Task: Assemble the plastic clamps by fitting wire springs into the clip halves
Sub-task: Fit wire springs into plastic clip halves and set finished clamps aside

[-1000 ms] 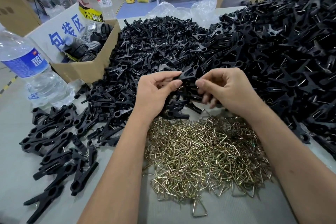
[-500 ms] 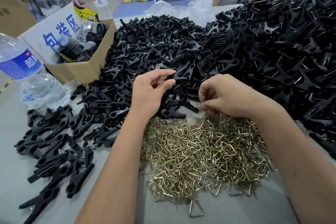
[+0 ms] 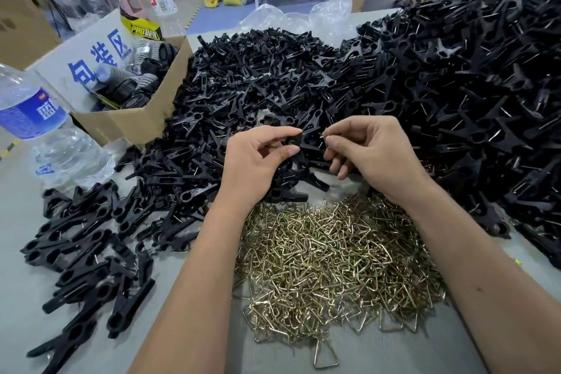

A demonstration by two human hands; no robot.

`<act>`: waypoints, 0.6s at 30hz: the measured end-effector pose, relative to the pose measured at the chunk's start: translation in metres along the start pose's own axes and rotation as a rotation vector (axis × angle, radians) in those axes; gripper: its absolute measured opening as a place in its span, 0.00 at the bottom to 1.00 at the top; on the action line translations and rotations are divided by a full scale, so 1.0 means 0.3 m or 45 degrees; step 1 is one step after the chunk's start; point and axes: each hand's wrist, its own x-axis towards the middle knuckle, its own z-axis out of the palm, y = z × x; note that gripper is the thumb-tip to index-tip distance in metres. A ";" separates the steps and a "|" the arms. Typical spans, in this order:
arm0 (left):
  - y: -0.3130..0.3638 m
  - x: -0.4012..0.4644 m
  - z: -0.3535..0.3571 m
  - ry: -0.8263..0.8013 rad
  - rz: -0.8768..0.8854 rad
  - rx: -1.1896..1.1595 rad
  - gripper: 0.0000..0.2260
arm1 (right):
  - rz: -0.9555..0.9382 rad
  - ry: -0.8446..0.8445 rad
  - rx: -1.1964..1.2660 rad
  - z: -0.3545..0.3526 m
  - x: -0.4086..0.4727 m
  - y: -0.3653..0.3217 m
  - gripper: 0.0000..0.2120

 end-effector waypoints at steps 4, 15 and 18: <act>0.002 0.003 0.000 -0.003 -0.039 -0.077 0.13 | -0.028 0.005 -0.096 0.006 -0.006 0.000 0.07; 0.012 -0.005 0.001 -0.148 -0.019 -0.129 0.12 | -0.047 -0.006 -0.320 0.013 -0.008 0.011 0.15; 0.013 -0.004 -0.004 -0.181 -0.019 -0.111 0.12 | -0.048 -0.025 -0.361 0.009 -0.010 0.008 0.16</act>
